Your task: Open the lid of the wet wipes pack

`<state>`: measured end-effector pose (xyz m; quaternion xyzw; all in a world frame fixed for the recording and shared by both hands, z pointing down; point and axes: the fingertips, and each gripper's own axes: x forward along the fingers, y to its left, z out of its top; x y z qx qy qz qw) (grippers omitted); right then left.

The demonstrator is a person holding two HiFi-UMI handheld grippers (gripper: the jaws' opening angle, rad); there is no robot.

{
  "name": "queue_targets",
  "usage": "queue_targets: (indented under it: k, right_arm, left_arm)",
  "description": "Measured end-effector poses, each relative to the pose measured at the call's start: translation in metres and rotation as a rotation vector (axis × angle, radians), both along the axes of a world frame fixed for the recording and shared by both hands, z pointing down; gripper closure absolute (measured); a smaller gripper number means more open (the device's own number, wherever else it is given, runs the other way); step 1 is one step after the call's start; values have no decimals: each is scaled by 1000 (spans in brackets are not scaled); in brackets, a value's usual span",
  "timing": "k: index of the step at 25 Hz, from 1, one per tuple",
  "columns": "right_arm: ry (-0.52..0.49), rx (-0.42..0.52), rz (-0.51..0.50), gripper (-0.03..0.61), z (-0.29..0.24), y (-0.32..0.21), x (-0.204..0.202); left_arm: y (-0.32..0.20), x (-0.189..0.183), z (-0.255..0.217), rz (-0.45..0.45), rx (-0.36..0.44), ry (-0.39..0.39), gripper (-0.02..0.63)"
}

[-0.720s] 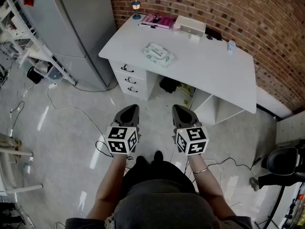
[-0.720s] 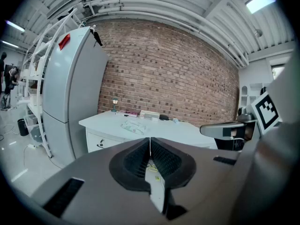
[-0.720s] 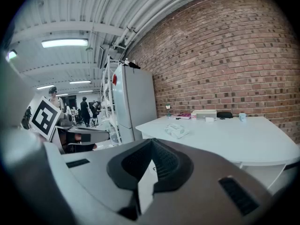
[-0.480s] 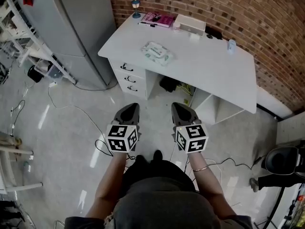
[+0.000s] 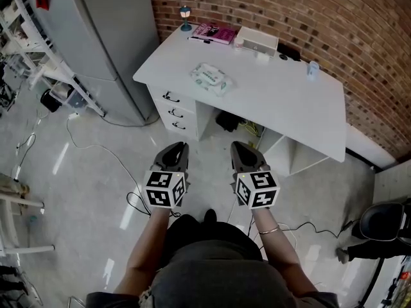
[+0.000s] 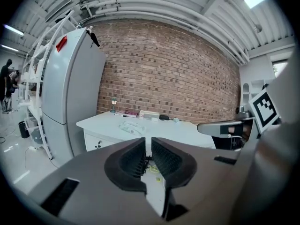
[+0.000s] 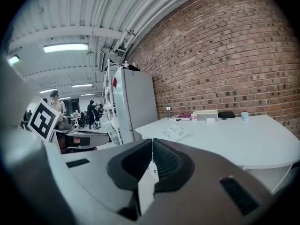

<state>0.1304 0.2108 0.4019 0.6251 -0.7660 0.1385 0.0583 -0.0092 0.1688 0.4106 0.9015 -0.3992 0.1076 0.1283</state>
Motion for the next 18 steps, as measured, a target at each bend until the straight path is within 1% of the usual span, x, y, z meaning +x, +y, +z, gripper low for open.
queue_targets:
  k: [1,3,7,12,18]
  right_arm:
    - [-5,-1,-1,571,0,-1,1]
    - [-11,-5,-3,528,1,-2,2]
    - [-14,-1,-10,505,-1,-4,6]
    - [6,17,-38,485,-3,-6,7]
    - [12,2,-48,459,-1,-13,7]
  left_arm:
    - [0,0,0,-1,1,-3,583]
    - [-1,1,1,-3,2,-10,543]
    - [-3,5,1,-2,9,-19,508]
    - [-7,10,1,-15,21,-19,491]
    - [-15,12,2,-12,11,-31,477]
